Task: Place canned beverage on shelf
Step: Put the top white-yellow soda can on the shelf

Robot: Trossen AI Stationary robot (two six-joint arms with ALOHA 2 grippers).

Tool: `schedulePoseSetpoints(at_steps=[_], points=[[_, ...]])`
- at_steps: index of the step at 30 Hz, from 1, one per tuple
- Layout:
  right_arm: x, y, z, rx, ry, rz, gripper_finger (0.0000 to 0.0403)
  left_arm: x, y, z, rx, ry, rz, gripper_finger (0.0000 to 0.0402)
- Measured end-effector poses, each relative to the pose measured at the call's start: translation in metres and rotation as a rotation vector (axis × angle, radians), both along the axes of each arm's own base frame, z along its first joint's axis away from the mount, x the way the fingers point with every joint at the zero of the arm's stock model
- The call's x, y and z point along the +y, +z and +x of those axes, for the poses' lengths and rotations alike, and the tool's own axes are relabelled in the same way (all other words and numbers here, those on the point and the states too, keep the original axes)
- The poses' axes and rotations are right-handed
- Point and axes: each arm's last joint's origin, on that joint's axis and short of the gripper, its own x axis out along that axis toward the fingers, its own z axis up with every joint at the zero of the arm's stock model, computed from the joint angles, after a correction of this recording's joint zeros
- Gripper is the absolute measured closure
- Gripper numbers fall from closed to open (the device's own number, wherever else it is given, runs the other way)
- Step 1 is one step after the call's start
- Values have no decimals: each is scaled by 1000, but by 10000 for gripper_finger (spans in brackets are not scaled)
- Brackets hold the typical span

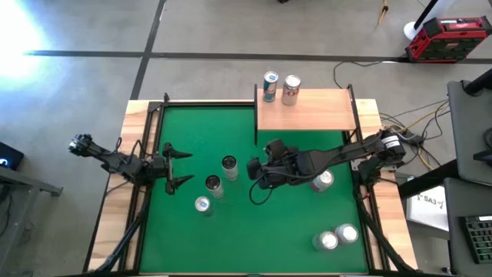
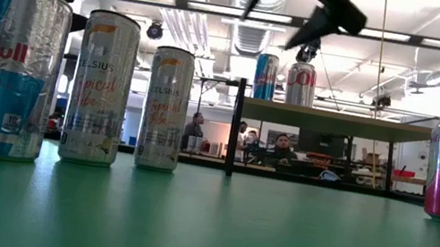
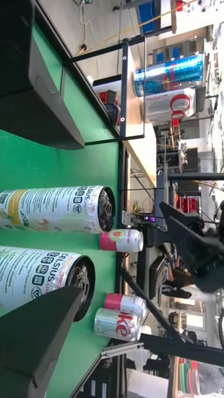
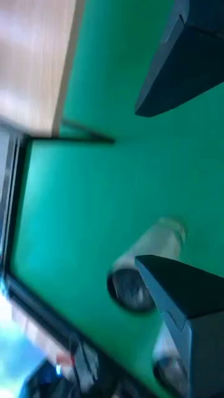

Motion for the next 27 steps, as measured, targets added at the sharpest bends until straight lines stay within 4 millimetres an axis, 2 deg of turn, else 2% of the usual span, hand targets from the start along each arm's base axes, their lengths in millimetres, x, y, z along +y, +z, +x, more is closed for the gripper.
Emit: schedulePoseSetpoints(at_steps=[15, 27], points=[[15, -30, 55, -76, 233, -131, 28, 0, 0, 0, 0, 0, 0, 41], [16, -52, 77, -55, 327, -222, 28, 0, 0, 0, 0, 0, 0, 41]])
